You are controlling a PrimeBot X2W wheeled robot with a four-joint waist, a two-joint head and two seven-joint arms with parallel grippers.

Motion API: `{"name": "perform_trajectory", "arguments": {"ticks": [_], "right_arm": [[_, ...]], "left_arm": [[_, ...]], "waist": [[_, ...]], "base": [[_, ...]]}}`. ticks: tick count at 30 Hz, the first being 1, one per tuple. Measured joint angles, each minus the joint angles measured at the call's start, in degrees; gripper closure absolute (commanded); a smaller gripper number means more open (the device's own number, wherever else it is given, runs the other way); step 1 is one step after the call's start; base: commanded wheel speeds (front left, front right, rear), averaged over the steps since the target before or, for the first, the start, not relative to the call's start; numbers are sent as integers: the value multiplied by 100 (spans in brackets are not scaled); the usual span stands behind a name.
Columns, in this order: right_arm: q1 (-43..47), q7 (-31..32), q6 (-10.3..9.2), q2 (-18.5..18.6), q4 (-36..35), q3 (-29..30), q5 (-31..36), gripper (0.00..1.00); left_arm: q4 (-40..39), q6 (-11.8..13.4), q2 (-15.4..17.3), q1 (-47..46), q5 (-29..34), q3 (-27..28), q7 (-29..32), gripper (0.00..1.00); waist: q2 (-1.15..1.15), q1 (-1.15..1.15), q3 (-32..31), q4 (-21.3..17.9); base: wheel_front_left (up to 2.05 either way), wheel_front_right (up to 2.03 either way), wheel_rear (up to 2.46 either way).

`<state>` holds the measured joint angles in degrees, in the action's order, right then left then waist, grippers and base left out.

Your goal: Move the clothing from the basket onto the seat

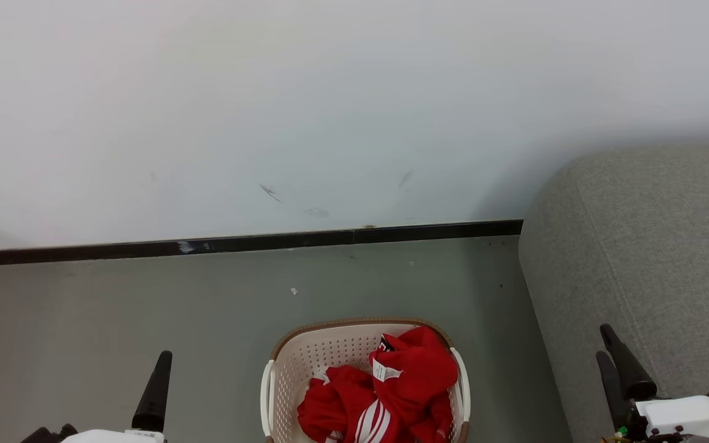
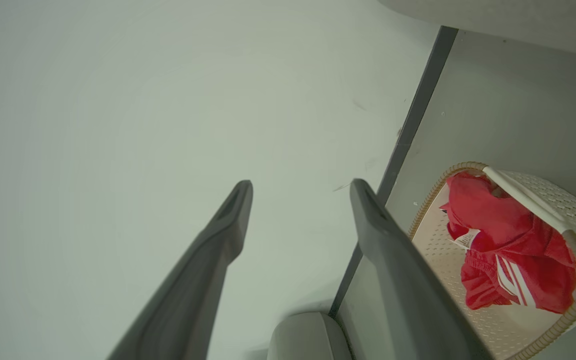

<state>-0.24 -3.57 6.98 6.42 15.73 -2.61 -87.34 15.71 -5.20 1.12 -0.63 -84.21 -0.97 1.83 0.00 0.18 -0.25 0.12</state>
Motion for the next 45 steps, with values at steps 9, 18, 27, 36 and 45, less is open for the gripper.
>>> {"name": "perform_trajectory", "arguments": {"ticks": [9, 18, 27, 36, 45], "right_arm": [[3, -104, 0, -1, -113, -53, 933, 0], [12, -234, 1, -48, -277, -151, 2170, 0], [125, -356, 1, -112, -422, -163, 3272, 0], [127, -459, 3, -158, -485, -178, 4297, 0], [130, -603, 5, -230, -579, -183, 5519, 0]], "left_arm": [[-35, 2, 99, -17, 605, -189, -196, 0], [-169, 123, 276, -132, 1635, -428, -393, 0], [-364, 333, 425, -137, 2743, -686, -569, 0], [-523, 568, 477, -138, 3651, -886, -711, 0], [-620, 905, 526, -136, 4707, -1141, -927, 0]], "waist": [[0, 26, -37, 12], [0, 33, -64, 25], [0, 18, -47, 26], [0, -2, -15, 16], [0, -11, 24, -9]], "base": [[0, 0, 0], [0, 0, 0], [0, 0, 0], [0, 0, 0], [0, 0, 0]]}}
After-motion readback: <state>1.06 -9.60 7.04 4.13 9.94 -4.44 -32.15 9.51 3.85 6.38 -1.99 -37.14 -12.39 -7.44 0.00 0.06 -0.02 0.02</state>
